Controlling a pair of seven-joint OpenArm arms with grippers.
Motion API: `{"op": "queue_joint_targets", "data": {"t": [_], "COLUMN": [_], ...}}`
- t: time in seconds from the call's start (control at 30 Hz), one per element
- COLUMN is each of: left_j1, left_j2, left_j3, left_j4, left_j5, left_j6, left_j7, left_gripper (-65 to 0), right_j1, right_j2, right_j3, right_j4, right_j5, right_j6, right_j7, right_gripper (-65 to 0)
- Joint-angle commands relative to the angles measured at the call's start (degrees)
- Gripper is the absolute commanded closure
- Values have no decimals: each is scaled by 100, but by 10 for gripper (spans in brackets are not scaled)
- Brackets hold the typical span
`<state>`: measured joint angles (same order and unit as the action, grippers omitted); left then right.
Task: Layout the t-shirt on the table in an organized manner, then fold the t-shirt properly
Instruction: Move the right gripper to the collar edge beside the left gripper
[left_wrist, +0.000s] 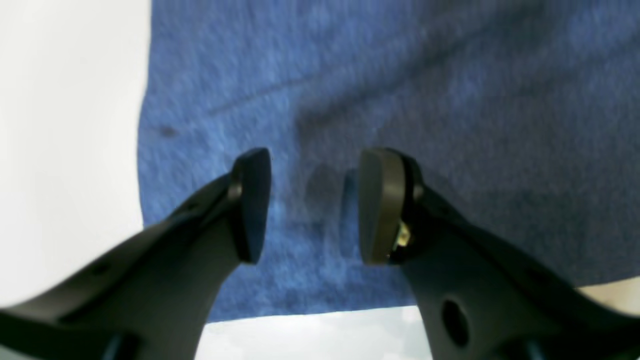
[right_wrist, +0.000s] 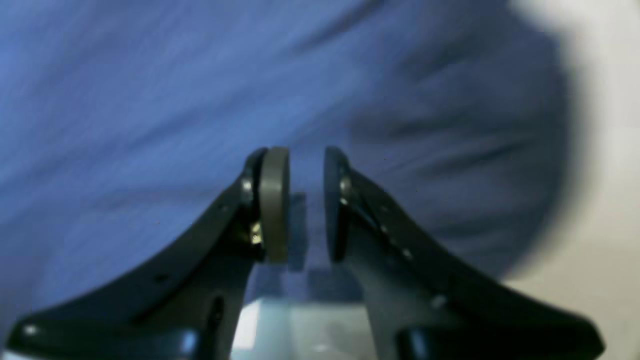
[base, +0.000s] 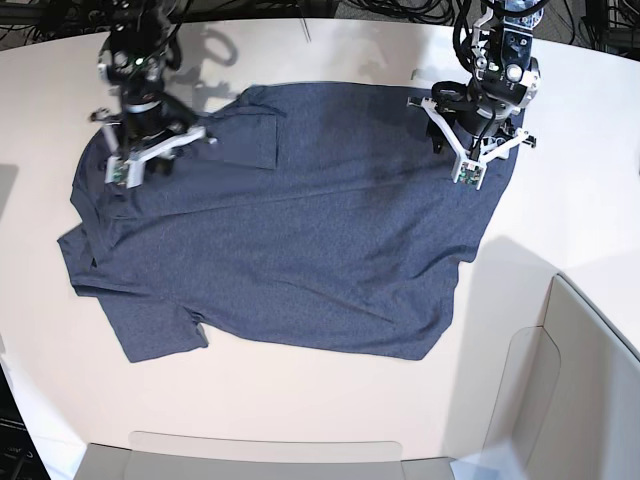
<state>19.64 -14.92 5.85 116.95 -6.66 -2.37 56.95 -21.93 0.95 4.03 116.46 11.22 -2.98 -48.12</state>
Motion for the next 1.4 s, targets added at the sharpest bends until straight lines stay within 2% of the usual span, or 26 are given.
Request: {"op": "queue_joint_targets", "data": {"t": [0.0, 0.13, 0.23, 0.33, 0.43, 0.53, 0.57, 0.67, 0.73, 1.03, 1.37], "left_j1": [19, 19, 27, 27, 36, 36, 36, 36, 36, 45, 159], "left_j2": [-34, -34, -34, -34, -34, -34, -25, -25, -25, -16, -16], "left_j3": [-18, -18, -18, -18, -18, -18, -18, -18, -18, -18, -18], "left_j4": [99, 90, 81, 81, 81, 81, 81, 81, 81, 81, 81], "left_j5": [2, 2, 2, 2, 2, 2, 2, 2, 2, 2, 2], "left_j6": [22, 22, 22, 22, 22, 22, 22, 22, 22, 22, 22], "left_j7": [-64, -64, -64, -64, -64, -64, -64, -64, -64, -64, -64], "left_gripper": [-283, -283, -283, -283, -283, -283, -283, -283, -283, -283, -283], "right_j1": [26, -9, 53, 202, 360, 334, 316, 334, 360, 492, 448], "right_j2": [50, 112, 410, 639, 824, 885, 894, 850, 850, 868, 859], "right_j3": [-109, -909, -1621, -2632, -3827, -4478, -4583, -4654, -4654, -4610, -4610], "right_j4": [121, 129, 129, 129, 121, 121, 112, 103, 77, -337, -715], "right_j5": [-28, -19, -169, -907, -1918, -2621, -2771, -3052, -3131, -3158, -3465], "right_j6": [-5, -49, -190, -910, -1746, -2238, -2273, -2282, -2282, -2282, -2291], "right_j7": [192, 192, 192, 174, 139, 122, 69, -626, -881, -942, -942], "right_gripper": [-127, -127, -127, -126, -126, -127, -127, -127, -127, -128, -128]}}
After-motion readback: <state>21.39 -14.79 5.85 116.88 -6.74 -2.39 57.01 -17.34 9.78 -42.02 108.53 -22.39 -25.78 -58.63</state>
